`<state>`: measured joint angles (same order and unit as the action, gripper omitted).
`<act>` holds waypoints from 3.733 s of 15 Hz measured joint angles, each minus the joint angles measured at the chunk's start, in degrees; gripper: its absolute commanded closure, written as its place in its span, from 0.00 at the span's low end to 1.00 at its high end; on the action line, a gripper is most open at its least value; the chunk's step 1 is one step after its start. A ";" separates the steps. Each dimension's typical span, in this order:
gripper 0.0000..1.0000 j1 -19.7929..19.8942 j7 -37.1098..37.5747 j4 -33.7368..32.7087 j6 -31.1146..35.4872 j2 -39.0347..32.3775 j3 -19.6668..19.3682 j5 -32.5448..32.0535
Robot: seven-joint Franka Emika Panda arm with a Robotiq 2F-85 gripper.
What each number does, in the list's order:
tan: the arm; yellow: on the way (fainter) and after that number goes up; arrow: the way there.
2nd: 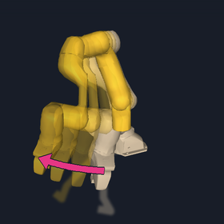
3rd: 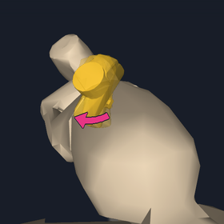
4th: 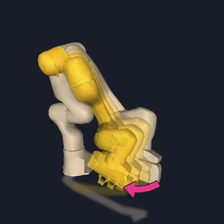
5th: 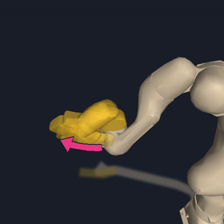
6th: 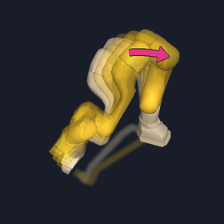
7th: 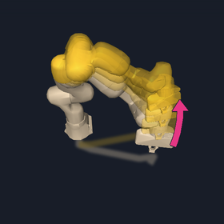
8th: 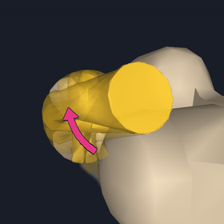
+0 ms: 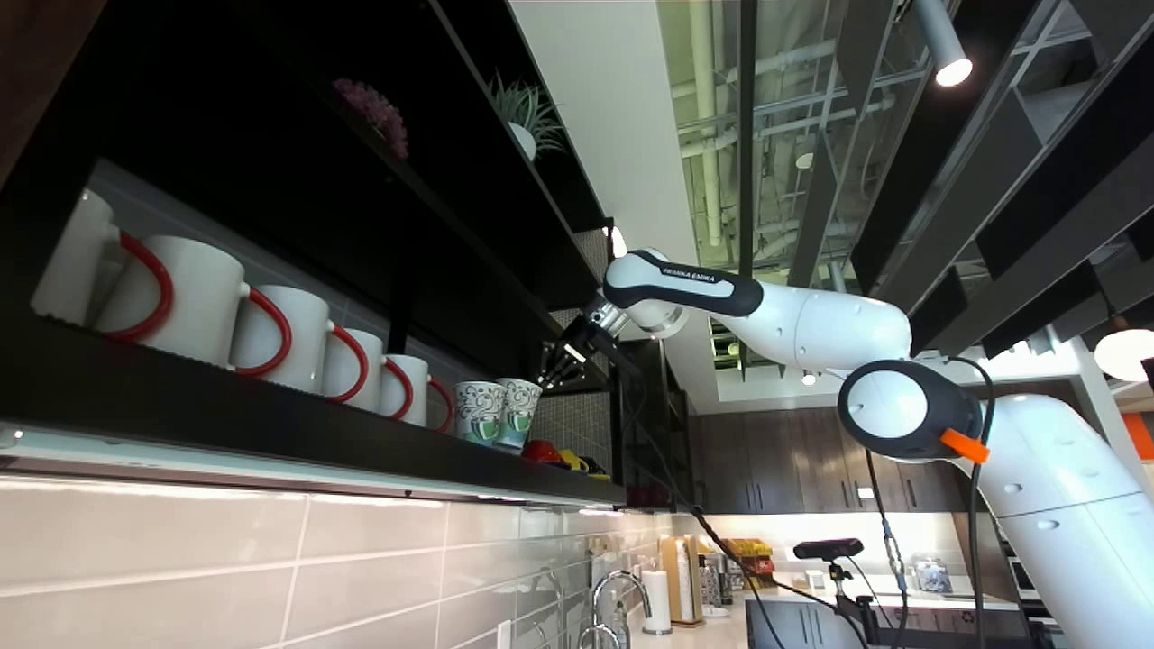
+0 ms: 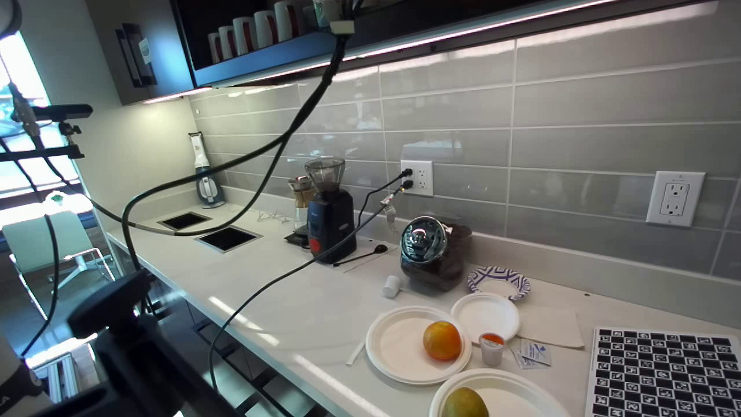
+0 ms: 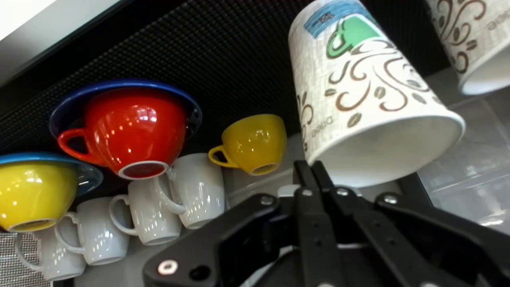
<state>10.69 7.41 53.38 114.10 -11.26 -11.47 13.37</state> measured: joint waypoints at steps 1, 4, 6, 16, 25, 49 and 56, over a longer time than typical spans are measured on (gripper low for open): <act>0.99 0.06 0.00 -0.41 0.21 0.27 -0.02 0.00; 0.99 0.07 0.00 -1.09 1.80 1.24 -0.03 0.00; 0.99 0.01 -0.01 -1.12 3.49 1.79 0.13 0.02; 0.99 -0.08 -2.78 -1.02 9.77 2.57 2.44 7.23; 0.99 -0.11 -6.80 -0.70 7.93 2.91 3.73 11.00; 0.01 -0.73 -9.86 0.44 -3.03 2.15 4.03 8.31; 0.00 0.26 -7.62 0.55 -10.61 2.50 1.70 4.06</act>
<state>10.95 -0.22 53.93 103.49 -8.77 -9.78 17.43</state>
